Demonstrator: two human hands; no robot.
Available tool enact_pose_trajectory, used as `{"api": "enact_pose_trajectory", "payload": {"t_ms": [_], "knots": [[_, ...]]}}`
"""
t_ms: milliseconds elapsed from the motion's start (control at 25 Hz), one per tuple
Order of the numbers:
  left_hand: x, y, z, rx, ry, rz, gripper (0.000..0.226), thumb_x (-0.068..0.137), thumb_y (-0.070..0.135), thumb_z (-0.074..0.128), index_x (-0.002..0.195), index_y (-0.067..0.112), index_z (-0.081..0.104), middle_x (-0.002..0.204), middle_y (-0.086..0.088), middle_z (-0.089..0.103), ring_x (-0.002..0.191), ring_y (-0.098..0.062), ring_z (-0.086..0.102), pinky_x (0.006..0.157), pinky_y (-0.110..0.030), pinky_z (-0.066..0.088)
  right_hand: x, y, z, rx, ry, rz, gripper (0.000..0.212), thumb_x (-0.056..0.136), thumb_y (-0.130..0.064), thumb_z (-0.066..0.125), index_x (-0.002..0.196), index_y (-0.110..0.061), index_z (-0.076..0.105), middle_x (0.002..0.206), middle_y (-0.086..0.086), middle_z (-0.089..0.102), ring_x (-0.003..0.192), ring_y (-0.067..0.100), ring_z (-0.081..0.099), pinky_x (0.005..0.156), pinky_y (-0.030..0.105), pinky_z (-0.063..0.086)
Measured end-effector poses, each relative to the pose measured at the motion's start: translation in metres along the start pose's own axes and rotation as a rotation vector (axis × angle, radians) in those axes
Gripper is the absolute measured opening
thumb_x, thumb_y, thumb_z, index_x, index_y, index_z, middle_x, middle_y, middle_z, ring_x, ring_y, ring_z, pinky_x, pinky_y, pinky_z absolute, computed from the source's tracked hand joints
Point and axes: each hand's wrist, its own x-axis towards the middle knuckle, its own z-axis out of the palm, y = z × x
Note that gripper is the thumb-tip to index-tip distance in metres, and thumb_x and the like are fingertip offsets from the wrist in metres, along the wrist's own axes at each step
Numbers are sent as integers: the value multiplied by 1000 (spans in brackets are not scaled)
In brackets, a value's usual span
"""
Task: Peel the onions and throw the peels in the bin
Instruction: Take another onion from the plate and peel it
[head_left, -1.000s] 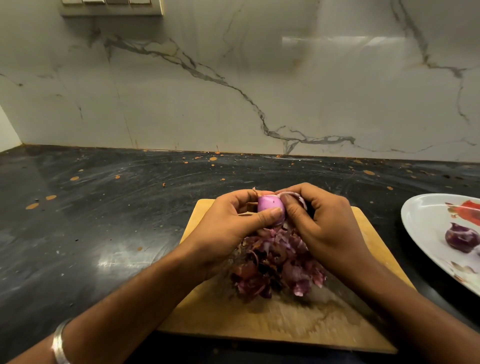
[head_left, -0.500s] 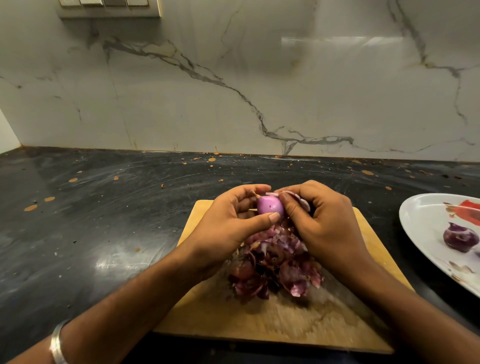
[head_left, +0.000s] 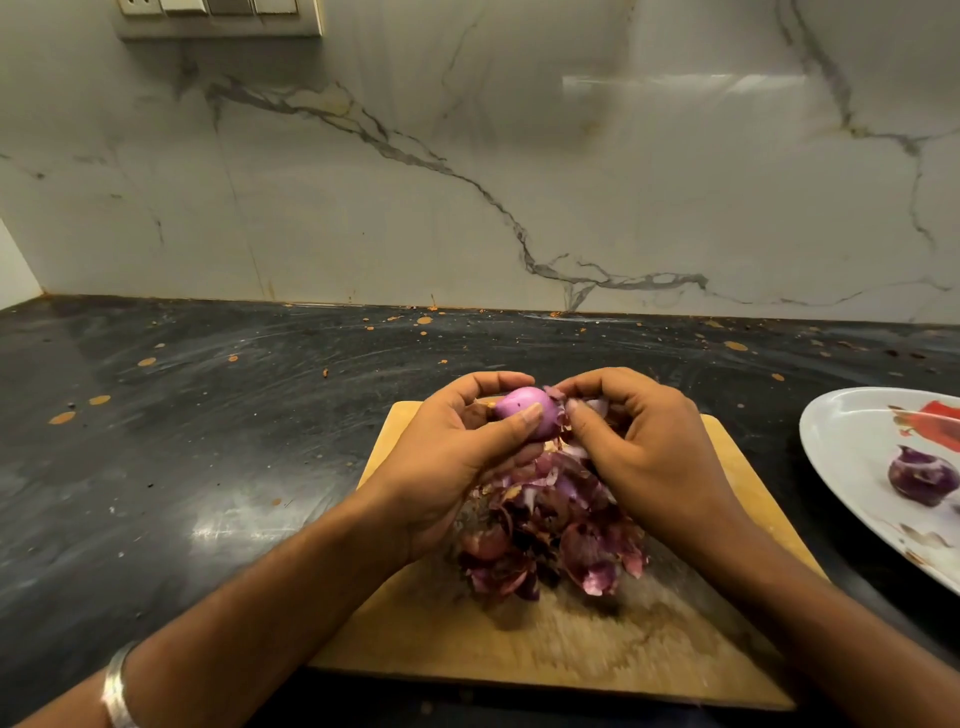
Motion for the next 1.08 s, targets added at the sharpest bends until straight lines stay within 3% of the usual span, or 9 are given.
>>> {"api": "enact_pose_trajectory", "payload": {"t_ms": [120, 280, 440, 600, 760, 880, 1000, 1080], "knots": [[0, 2, -1, 18, 28, 20, 44, 72, 14, 74, 114, 4, 62, 96, -14, 75, 87, -24, 74, 68, -27, 61, -2, -4, -2, 24, -50, -7, 15, 84, -34, 75, 95, -23, 76, 79, -14, 72, 74, 2, 66, 60, 14, 48], [-2, 4, 0, 32, 50, 6, 45, 73, 22, 74, 111, 1, 63, 96, -16, 75, 81, -22, 74, 62, -24, 58, -2, -5, -3, -79, -85, -46, 17, 78, -28, 82, 90, -18, 77, 78, -11, 73, 72, 7, 66, 64, 30, 52], [-2, 4, 2, 96, 49, -14, 45, 81, 28, 67, 117, 3, 60, 102, -19, 72, 83, -26, 69, 67, -29, 62, -2, -5, -5, -96, -107, -73, 8, 82, -22, 79, 86, -16, 75, 75, -9, 72, 70, 6, 65, 62, 31, 52], [-3, 11, 3, 31, -75, -22, 45, 83, 12, 64, 127, 6, 58, 103, -18, 68, 80, -20, 66, 72, -25, 59, 1, -3, -5, 21, -56, 59, 11, 84, -27, 77, 80, -19, 71, 70, -4, 71, 66, 13, 66, 63, 43, 52], [-2, 10, 3, 41, -49, -22, 45, 81, 11, 62, 124, 1, 57, 99, -17, 71, 75, -18, 69, 69, -25, 59, 0, -5, -4, 19, -92, 2, 23, 80, -34, 79, 75, -21, 61, 66, -4, 65, 61, 6, 58, 55, 29, 47], [-2, 10, 3, 64, -43, -30, 45, 77, 11, 64, 121, 0, 58, 93, -15, 73, 72, -18, 70, 64, -23, 59, 0, -3, -3, 12, -129, -12, 28, 81, -25, 80, 72, -17, 54, 64, 1, 61, 57, 7, 48, 52, 30, 40], [-3, 12, 1, 83, -54, -32, 43, 76, 10, 65, 118, 2, 60, 91, -15, 73, 70, -17, 69, 62, -20, 59, -1, -1, -2, 13, -150, -28, 30, 83, -11, 79, 70, -16, 52, 68, 2, 63, 62, 14, 56, 53, 34, 46], [-3, 12, 0, 103, -62, -31, 41, 75, 10, 66, 115, 5, 62, 90, -14, 73, 71, -16, 69, 63, -20, 59, -2, 0, -1, 53, -158, -48, 29, 83, 0, 75, 70, -11, 52, 70, 7, 63, 70, 23, 62, 61, 45, 52]]}}
